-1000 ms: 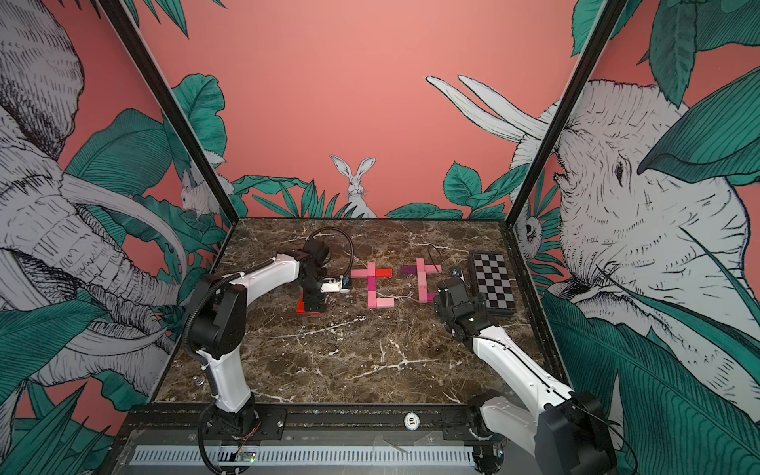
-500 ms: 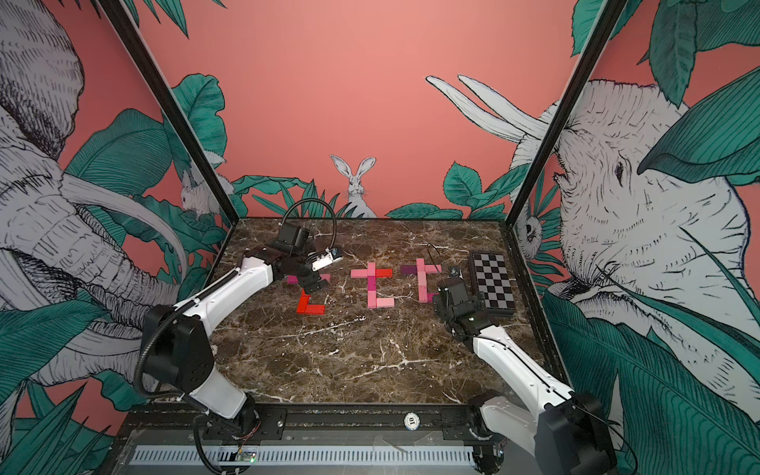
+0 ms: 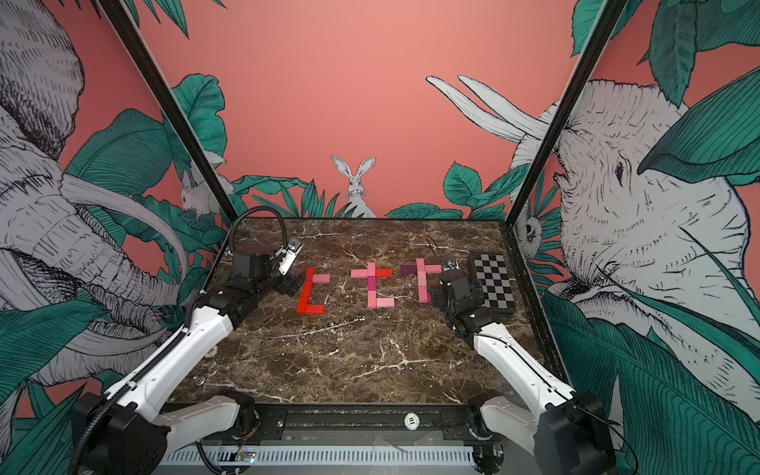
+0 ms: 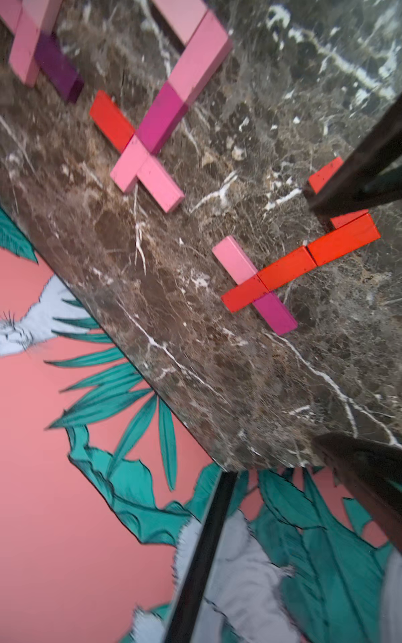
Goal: Assemble the letter t with building blocks
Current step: Reset both arms
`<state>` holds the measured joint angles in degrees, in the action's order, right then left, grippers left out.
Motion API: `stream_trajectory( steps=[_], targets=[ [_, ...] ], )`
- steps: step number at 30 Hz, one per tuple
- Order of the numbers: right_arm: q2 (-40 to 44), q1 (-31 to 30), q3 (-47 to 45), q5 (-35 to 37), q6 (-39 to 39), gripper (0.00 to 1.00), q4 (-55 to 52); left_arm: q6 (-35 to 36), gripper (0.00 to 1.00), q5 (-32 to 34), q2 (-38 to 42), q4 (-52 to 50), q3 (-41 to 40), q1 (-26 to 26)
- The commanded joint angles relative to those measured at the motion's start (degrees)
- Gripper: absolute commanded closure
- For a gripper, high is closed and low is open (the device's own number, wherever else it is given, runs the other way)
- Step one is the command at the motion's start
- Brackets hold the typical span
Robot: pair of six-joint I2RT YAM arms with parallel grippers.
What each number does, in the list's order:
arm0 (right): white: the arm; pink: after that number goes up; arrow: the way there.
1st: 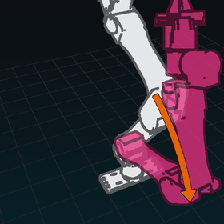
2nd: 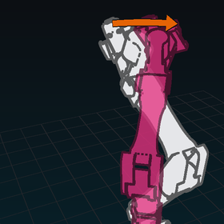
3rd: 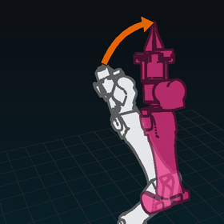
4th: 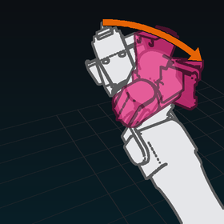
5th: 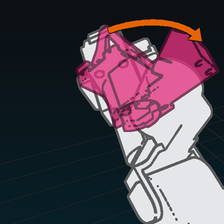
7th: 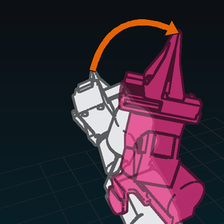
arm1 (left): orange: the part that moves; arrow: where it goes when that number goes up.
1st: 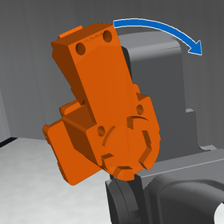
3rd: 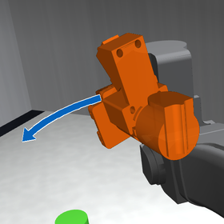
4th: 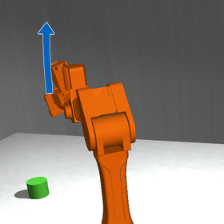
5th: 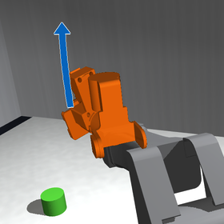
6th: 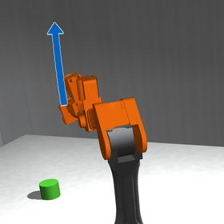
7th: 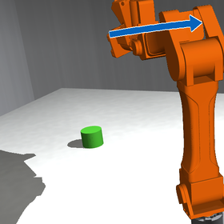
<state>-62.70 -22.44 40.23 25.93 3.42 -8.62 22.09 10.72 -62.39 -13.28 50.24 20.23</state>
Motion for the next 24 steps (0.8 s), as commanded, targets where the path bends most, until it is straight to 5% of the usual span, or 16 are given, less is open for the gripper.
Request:
stream_trajectory(
  steps=[1,12,24],
  targets=[
    [-0.43,0.54,-0.54,-0.44,-5.68,0.02,10.63,-8.54,0.01,12.28,4.00,7.22,-7.99,-0.93],
    [-4.53,2.33,-3.11,-1.23,-8.78,0.02,20.61,-16.00,0.01,26.88,15.57,17.12,-26.77,-2.49],
    [-13.31,9.35,-8.65,-5.01,-6.92,0.02,35.35,-14.57,0.01,21.92,5.06,41.29,-36.86,-8.26]
  ],
)
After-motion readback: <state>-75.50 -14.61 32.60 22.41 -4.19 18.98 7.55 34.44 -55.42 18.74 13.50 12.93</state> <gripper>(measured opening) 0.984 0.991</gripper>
